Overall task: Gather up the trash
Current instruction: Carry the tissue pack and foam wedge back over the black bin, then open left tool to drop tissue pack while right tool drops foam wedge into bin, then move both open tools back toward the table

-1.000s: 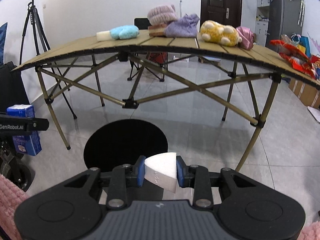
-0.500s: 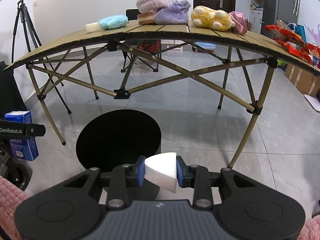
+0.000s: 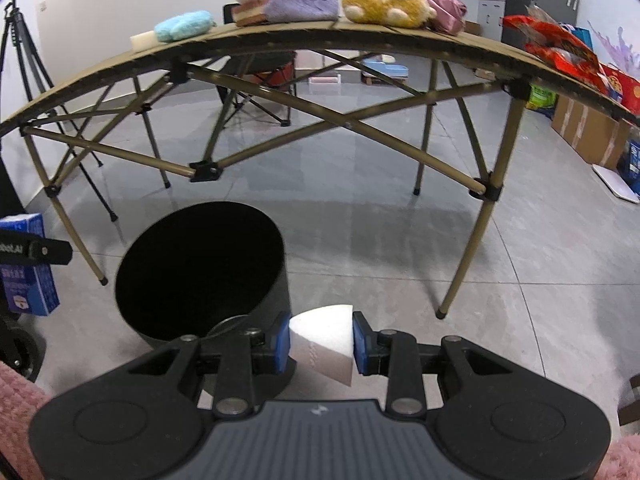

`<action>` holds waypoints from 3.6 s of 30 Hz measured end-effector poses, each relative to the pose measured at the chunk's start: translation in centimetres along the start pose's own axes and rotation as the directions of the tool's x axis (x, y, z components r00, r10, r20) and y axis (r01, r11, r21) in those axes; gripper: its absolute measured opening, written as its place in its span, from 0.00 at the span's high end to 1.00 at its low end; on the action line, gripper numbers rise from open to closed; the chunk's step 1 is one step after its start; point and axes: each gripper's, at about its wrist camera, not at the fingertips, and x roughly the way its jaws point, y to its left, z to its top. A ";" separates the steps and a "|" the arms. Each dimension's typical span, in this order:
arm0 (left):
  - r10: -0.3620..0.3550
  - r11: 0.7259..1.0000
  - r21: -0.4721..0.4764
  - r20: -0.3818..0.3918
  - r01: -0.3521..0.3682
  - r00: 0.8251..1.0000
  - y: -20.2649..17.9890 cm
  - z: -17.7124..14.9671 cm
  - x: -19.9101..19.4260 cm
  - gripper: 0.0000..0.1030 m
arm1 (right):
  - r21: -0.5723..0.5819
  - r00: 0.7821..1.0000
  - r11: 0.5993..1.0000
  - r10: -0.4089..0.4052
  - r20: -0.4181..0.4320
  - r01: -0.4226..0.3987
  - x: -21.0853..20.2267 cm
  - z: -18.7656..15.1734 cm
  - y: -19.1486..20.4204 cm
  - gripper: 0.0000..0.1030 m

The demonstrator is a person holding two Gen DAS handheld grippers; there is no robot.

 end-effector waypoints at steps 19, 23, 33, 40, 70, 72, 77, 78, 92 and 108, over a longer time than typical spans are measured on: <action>-0.031 0.999 -0.041 -0.075 0.028 0.997 -3.1 3.1 3.3 0.49 | 0.092 0.998 0.994 -0.060 -0.035 0.063 1.4 -0.7 -4.2 0.71; -0.023 0.998 -0.056 -0.091 0.018 0.996 -3.5 4.0 4.3 0.49 | 0.113 0.997 0.991 -0.074 -0.030 0.077 1.4 -0.7 -5.1 0.71; -0.033 0.997 -0.080 -0.167 0.020 0.985 -5.2 5.6 7.7 0.49 | 0.160 0.995 0.982 -0.095 -0.038 0.100 2.2 -0.5 -6.9 0.71; -0.043 0.997 -0.067 -0.187 0.031 0.981 -6.3 6.1 8.9 0.49 | 0.181 0.993 0.977 -0.106 -0.058 0.115 3.1 -0.4 -7.8 0.71; 0.051 0.993 -0.104 -0.103 -0.062 0.993 -1.8 5.5 6.0 0.00 | 0.084 0.999 0.996 -0.022 -0.038 0.025 3.4 3.1 -2.7 0.70; 0.064 0.990 -0.121 -0.098 -0.075 0.993 -0.6 5.3 5.8 0.00 | 0.059 0.999 0.998 0.000 -0.040 0.002 3.8 4.0 -1.3 0.70; 0.119 0.978 -0.161 -0.077 -0.130 0.990 2.4 5.2 5.2 0.00 | -0.016 0.997 0.998 0.056 -0.057 -0.057 5.2 6.4 3.2 0.70; 0.128 0.975 -0.170 -0.076 -0.139 0.989 3.0 5.1 5.2 0.00 | -0.020 0.996 0.998 0.066 -0.057 -0.067 5.5 6.8 3.9 0.70; 0.204 0.939 -0.259 -0.104 -0.225 0.973 9.1 4.0 4.9 0.00 | -0.057 0.978 0.985 0.151 -0.147 -0.161 10.9 10.6 11.0 0.65; 0.193 0.936 -0.280 -0.090 -0.211 0.977 10.1 3.8 4.5 0.00 | -0.049 0.964 0.983 0.163 -0.212 -0.177 12.8 10.5 12.0 0.00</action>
